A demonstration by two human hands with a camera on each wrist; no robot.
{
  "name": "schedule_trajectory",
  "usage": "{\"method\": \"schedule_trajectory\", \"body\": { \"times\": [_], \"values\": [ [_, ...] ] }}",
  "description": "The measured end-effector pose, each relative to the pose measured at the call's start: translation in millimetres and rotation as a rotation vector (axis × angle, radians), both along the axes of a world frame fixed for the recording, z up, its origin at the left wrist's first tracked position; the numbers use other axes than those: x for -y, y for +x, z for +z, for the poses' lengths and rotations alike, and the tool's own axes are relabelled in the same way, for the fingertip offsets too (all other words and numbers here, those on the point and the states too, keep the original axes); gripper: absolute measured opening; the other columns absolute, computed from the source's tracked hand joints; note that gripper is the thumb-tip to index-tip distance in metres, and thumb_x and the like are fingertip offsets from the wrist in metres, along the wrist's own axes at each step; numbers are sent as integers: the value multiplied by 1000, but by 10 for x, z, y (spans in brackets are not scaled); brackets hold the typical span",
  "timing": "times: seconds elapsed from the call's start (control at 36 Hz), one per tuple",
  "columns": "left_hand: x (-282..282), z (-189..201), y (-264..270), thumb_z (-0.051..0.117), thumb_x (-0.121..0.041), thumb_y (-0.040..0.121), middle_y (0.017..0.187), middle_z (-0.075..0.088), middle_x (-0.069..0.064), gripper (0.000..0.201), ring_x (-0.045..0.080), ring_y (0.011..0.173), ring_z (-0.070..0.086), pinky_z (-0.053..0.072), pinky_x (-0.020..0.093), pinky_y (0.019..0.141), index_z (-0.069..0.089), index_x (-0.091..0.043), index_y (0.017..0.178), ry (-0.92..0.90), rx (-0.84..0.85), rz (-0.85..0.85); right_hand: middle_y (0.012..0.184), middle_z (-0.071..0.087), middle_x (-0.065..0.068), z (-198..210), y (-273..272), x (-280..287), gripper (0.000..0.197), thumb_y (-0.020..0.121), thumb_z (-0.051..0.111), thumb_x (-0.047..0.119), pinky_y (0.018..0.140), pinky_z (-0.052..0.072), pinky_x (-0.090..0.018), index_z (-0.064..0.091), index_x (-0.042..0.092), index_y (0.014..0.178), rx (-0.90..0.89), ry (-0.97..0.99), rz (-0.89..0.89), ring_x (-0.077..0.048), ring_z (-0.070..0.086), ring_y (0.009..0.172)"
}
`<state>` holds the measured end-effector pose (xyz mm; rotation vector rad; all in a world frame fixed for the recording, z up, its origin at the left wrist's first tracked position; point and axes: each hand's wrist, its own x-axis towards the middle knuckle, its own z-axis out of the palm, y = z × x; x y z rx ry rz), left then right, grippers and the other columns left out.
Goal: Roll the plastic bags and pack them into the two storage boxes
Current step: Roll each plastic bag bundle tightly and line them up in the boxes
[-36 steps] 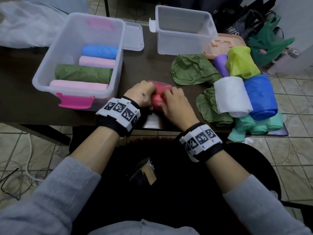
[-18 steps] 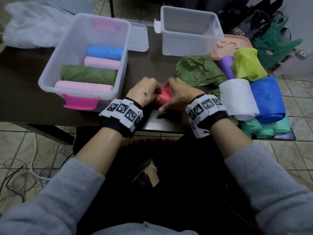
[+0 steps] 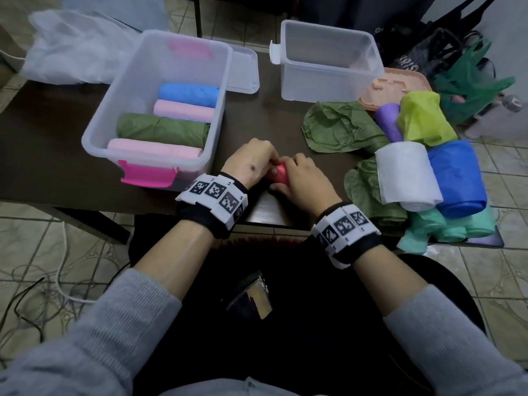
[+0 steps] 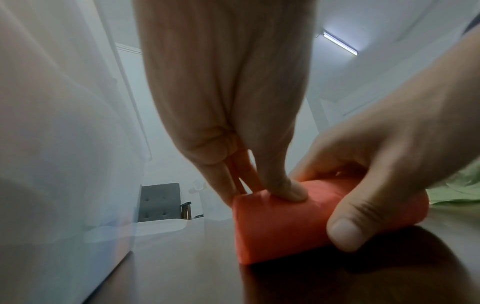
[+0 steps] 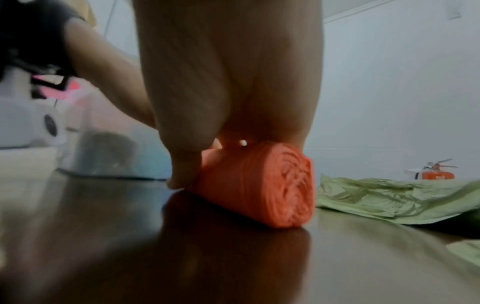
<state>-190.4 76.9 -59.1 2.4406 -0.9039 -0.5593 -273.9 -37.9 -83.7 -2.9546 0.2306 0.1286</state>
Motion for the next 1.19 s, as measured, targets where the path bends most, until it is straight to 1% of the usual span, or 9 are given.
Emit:
{"method": "schedule_trajectory", "body": {
  "times": [0.25, 0.42, 0.56, 0.67, 0.78, 0.86, 0.92, 1.0, 1.19],
  "values": [
    [-68, 290, -115, 56, -2, 88, 133, 56, 9, 41, 19, 122, 53, 33, 19, 104, 57, -9, 129, -287, 104, 37, 113, 51, -20, 35, 71, 10, 41, 93, 51, 37, 89, 43, -46, 50, 2, 114, 30, 231, -131, -36, 50, 106],
    [-477, 864, -71, 55, -11, 92, 129, 59, 9, 32, 18, 123, 52, 26, 7, 98, 60, -5, 124, -555, 329, 217, 95, 56, -9, 474, 468, -70, 35, 96, 50, 32, 67, 34, -25, 56, 0, 111, 158, 556, -275, -22, 55, 86],
    [-1165, 902, 196, 45, -26, 98, 139, 50, 7, 40, 19, 130, 43, 26, 23, 106, 50, -9, 134, -384, 436, 595, 87, 60, -7, 922, 751, -261, 24, 97, 48, 31, 71, 47, -30, 60, 11, 98, 259, 818, -207, -16, 57, 74],
    [-1624, 775, 261, 41, -34, 98, 129, 57, 15, 42, 31, 120, 50, 36, 33, 94, 56, -7, 126, -238, 339, 875, 99, 64, -13, 1147, 938, -444, 32, 98, 47, 31, 82, 52, -38, 58, 3, 110, 254, 797, -75, -23, 62, 86],
    [-1773, 627, 294, 38, -41, 98, 94, 58, 15, 42, 33, 96, 54, 34, 30, 72, 61, -7, 88, -138, 23, 892, 99, 62, -8, 1254, 1122, -662, 31, 97, 49, 29, 68, 47, -26, 54, 3, 114, 285, 643, 55, -18, 59, 83],
    [-1753, 568, 372, 40, -44, 97, 96, 56, 13, 46, 30, 92, 53, 34, 28, 74, 63, -4, 96, -202, -98, 916, 96, 56, -3, 1272, 1256, -810, 33, 95, 52, 31, 68, 41, -24, 54, 5, 116, 267, 525, 120, -15, 54, 84],
    [-1727, 540, 404, 39, -45, 97, 102, 59, 16, 50, 32, 97, 54, 34, 28, 74, 64, -2, 96, -248, -88, 951, 102, 55, -2, 1256, 1329, -880, 38, 94, 53, 32, 71, 38, -23, 51, 8, 122, 252, 446, 155, -13, 51, 88],
    [-1700, 482, 379, 40, -36, 98, 77, 52, 13, 49, 31, 81, 49, 29, 29, 66, 46, -9, 58, -301, 19, 979, 121, 55, -5, 1216, 1423, -944, 47, 92, 56, 34, 79, 37, -22, 43, 12, 131, 235, 378, 184, -16, 53, 101],
    [-1736, 373, 257, 42, -31, 98, 55, 40, 0, 46, 28, 70, 42, 21, 27, 59, 44, -9, 59, -387, 198, 982, 114, 60, -12, 1191, 1496, -1100, 47, 90, 60, 30, 72, 30, -21, 41, 7, 126, 230, 325, 258, -25, 56, 101]
  ]
}}
